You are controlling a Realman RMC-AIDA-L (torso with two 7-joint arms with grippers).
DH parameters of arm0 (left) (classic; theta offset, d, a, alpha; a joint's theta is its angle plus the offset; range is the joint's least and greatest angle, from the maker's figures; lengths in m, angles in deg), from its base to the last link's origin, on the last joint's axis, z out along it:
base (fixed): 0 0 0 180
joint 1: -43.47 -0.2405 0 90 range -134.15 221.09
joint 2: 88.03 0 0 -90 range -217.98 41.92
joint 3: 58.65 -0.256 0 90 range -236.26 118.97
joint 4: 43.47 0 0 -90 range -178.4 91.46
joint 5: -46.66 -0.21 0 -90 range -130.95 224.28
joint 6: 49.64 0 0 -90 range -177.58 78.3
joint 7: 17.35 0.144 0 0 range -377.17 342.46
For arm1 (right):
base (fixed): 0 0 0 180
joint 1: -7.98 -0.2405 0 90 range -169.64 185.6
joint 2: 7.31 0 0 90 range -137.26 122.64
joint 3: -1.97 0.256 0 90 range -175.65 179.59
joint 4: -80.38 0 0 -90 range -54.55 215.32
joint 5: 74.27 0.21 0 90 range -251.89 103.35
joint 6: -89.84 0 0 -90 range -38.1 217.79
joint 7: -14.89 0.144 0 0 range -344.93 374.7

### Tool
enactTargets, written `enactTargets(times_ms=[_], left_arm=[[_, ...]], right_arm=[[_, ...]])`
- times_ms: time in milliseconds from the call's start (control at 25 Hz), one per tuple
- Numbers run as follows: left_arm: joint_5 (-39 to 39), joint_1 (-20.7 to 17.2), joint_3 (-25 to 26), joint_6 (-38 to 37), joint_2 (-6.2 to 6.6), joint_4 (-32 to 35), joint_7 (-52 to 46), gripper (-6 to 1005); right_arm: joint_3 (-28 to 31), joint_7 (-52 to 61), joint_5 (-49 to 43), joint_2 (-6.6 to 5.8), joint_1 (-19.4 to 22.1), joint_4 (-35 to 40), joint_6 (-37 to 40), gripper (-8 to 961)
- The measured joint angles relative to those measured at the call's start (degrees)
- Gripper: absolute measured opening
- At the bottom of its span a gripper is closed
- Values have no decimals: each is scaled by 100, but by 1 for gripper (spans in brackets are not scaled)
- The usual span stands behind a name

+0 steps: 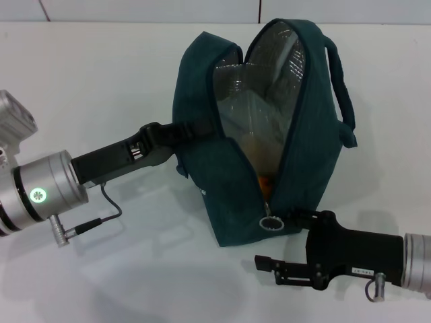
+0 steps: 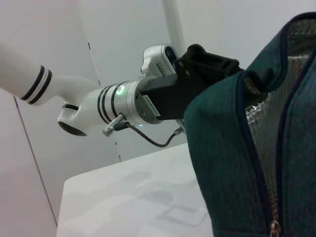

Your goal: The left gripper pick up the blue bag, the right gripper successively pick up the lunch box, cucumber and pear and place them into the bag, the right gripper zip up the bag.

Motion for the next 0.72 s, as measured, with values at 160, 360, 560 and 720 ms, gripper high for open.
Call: enactTargets(times_ms=[160, 360, 560, 720], left_arm=[[2, 4, 0, 0, 0, 0, 1, 36], [5, -12, 0, 0, 0, 0, 2, 37], [5, -19, 0, 2, 0, 0, 4, 37], [5, -20, 5, 2, 0, 0, 10, 37]], right_arm=[[-62, 0, 3, 4, -16, 32, -6, 741], [-39, 0, 17, 3, 7, 4, -29, 739], [-20, 0, 87, -4, 17, 0, -99, 737], [-15, 0, 95, -6, 19, 18, -181, 659]])
